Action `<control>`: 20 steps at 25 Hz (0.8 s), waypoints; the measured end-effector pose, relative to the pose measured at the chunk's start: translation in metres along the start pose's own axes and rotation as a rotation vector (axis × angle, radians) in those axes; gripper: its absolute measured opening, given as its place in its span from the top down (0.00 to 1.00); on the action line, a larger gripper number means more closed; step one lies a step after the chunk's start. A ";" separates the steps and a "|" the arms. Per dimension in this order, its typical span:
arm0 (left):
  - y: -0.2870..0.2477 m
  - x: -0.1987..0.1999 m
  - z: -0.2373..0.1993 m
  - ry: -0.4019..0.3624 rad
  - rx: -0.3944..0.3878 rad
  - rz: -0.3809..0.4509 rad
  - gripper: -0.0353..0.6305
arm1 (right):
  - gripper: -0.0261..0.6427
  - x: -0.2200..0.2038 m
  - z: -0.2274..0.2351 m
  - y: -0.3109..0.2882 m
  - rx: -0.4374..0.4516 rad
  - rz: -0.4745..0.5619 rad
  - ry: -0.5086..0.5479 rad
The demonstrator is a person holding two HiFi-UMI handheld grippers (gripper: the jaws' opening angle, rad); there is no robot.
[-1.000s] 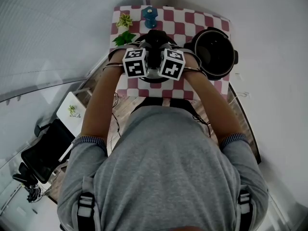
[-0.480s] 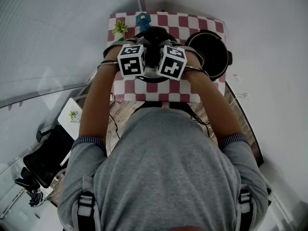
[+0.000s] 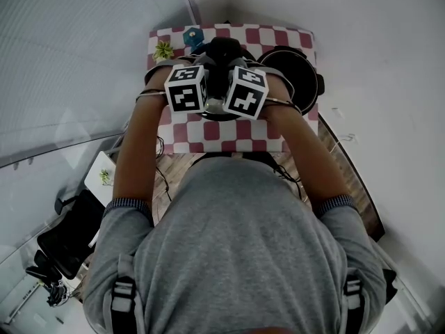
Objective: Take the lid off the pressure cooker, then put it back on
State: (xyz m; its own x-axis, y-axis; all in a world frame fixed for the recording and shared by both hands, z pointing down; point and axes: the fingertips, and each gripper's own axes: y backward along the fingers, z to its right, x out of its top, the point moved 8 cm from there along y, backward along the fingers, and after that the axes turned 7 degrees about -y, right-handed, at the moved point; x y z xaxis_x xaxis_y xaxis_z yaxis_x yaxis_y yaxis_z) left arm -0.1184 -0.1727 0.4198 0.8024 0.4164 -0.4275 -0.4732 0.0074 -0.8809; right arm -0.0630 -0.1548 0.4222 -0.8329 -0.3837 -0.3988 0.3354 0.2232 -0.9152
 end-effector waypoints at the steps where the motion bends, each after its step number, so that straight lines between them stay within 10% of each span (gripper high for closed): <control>1: 0.001 0.003 -0.001 -0.002 0.001 -0.001 0.50 | 0.53 -0.002 0.001 0.003 -0.002 0.002 -0.001; 20: -0.030 0.098 -0.026 -0.070 0.000 0.013 0.50 | 0.52 -0.084 0.027 0.057 -0.041 0.016 -0.051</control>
State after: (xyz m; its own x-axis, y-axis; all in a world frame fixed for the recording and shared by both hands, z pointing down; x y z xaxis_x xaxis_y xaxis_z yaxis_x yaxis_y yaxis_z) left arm -0.0162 -0.1554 0.3989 0.7686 0.4794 -0.4236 -0.4836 0.0019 -0.8753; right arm 0.0382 -0.1341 0.4024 -0.8039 -0.4247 -0.4164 0.3292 0.2655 -0.9062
